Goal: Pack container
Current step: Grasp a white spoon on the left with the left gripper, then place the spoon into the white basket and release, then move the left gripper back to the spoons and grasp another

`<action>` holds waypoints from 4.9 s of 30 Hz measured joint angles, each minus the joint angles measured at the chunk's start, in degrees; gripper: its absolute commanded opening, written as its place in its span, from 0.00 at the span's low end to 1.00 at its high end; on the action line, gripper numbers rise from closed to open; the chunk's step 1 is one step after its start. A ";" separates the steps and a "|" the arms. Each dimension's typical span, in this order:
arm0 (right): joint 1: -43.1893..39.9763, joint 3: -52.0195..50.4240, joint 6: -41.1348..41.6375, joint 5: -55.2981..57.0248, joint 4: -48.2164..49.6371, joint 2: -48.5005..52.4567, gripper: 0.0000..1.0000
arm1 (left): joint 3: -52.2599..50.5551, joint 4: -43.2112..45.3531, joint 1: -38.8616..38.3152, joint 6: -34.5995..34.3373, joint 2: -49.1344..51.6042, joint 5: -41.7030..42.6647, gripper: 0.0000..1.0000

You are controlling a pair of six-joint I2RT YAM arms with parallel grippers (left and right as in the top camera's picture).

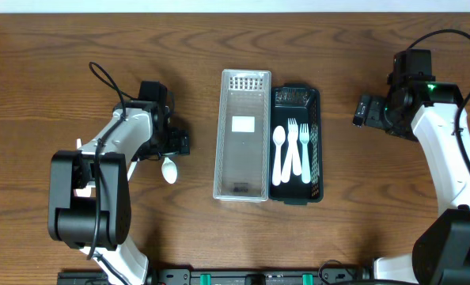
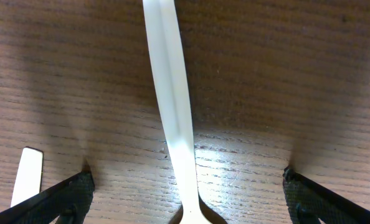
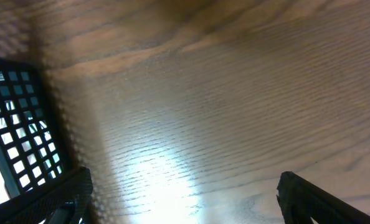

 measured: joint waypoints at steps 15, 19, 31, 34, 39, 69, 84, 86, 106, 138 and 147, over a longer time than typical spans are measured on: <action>-0.02 0.00 0.00 0.00 -0.13 0.00 0.98 | 0.00 -0.52 0.00 -1.07 0.00 0.26 0.20; -0.02 0.00 0.00 0.00 -0.13 0.00 0.98 | 0.00 -0.66 0.00 -1.09 0.00 0.42 0.09; 0.00 0.00 0.00 0.00 -0.17 0.00 0.98 | 0.52 -2.14 -0.07 -1.03 0.00 0.50 0.06; 0.00 0.00 0.00 0.00 -0.17 0.00 0.98 | 1.95 -5.90 -0.66 -1.01 -0.68 0.42 0.06; 0.00 0.00 0.00 0.00 -0.17 0.00 0.98 | 9.05 -12.04 -5.14 -1.03 -7.04 0.39 0.06; 0.00 0.00 -0.15 0.00 -0.17 0.00 0.98 | 15.91 -7.37 -31.39 -3.69 -4.33 0.63 0.55; 0.00 -0.02 -0.83 0.00 -0.37 0.00 0.98 | 21.16 -28.28 -12.33 1.88 -25.31 -7.82 0.87; 0.00 -0.02 -0.83 0.00 -0.35 0.00 0.98 | 21.18 -29.42 -5.92 2.54 -27.47 -8.02 0.88; 0.00 -0.04 -0.83 -0.83 -1.44 0.00 0.99 | -4.31 -9.07 17.33 20.31 -20.92 -4.13 0.91; 0.00 -0.04 -0.83 -1.55 -1.42 0.00 0.99 | -9.05 -1.66 17.33 21.73 -6.73 -0.22 0.53; 0.00 -0.04 -0.83 -1.55 -1.42 0.00 0.99 | -9.05 -1.68 17.33 21.81 -6.69 -0.11 0.28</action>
